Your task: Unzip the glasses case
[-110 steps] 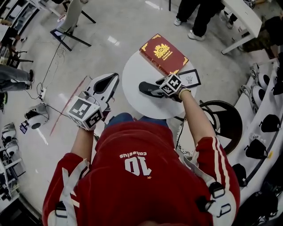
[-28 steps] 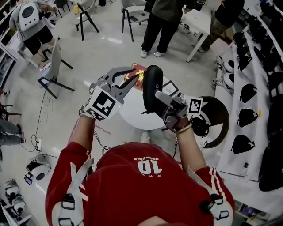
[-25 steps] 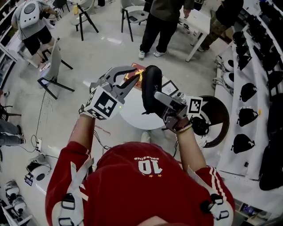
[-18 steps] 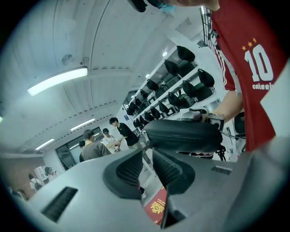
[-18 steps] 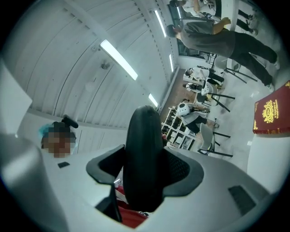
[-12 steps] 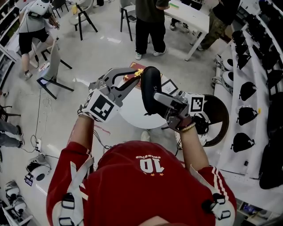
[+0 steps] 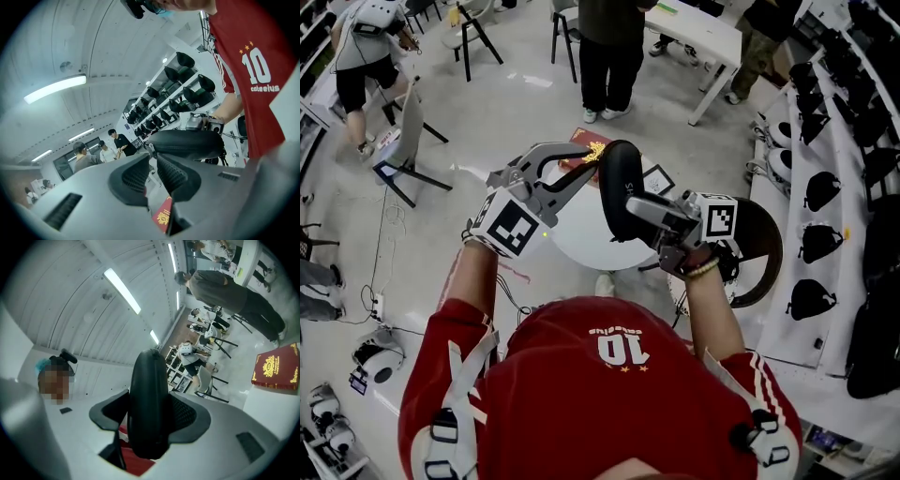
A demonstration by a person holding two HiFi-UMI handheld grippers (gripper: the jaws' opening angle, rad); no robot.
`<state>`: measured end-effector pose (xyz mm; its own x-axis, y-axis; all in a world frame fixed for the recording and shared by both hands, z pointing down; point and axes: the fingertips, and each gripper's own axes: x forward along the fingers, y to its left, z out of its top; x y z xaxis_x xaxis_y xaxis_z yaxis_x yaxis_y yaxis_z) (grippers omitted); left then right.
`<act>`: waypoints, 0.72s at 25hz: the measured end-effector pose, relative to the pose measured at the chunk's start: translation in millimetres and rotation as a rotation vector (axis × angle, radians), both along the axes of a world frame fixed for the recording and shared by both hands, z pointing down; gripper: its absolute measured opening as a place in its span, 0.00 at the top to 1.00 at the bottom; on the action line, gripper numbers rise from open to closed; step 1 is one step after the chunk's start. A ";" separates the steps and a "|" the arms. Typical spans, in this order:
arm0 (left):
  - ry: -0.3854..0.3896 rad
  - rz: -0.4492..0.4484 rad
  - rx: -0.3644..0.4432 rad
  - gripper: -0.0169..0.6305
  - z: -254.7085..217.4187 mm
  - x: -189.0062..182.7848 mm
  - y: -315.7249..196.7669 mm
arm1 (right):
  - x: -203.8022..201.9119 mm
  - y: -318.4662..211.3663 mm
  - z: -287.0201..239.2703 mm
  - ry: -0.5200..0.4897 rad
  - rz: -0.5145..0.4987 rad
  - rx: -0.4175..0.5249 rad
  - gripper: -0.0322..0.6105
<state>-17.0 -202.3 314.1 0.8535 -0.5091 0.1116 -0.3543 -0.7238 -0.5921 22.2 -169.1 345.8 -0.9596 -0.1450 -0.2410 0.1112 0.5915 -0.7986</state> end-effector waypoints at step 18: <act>-0.054 0.008 -0.045 0.96 6.3 -1.2 -3.8 | 2.6 -11.7 6.9 0.014 0.073 -0.001 0.53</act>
